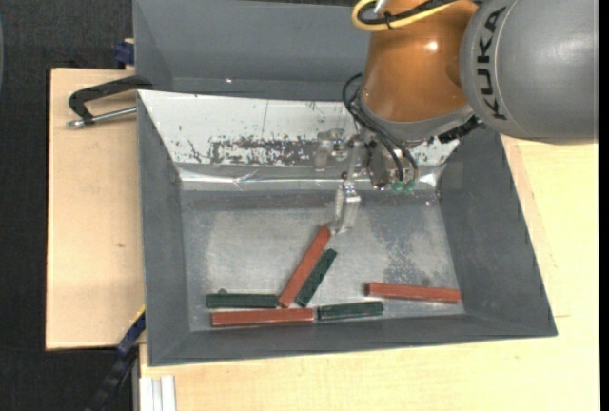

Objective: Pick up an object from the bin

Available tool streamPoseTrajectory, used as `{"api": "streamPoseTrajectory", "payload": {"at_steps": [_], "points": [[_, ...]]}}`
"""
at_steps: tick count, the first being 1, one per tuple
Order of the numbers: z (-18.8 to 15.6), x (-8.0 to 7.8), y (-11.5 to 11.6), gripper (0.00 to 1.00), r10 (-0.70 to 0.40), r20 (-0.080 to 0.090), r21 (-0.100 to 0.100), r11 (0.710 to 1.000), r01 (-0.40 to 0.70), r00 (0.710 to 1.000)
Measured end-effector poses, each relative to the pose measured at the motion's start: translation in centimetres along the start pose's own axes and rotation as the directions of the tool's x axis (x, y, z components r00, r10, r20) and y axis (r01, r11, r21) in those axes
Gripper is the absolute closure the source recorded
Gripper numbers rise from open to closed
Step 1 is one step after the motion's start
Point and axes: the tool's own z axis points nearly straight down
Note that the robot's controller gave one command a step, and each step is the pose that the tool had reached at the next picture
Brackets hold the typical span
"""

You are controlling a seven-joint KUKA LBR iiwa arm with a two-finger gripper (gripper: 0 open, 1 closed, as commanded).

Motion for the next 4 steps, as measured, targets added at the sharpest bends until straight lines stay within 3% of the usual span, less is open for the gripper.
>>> {"api": "streamPoseTrajectory", "payload": {"at_steps": [1,2,3,4], "points": [[2.8,3.6,0.9,0.00,-0.248,-0.002,-0.002,0.969,0.247,0.969],[4.2,6.0,2.3,0.00,-0.399,-0.003,-0.001,0.917,0.399,0.917],[12.1,5.5,4.3,0.00,-0.658,-0.001,-0.002,0.753,0.658,0.753],[12.1,5.5,5.1,1.00,-0.735,0.000,-0.001,0.679,0.735,0.679]]}}
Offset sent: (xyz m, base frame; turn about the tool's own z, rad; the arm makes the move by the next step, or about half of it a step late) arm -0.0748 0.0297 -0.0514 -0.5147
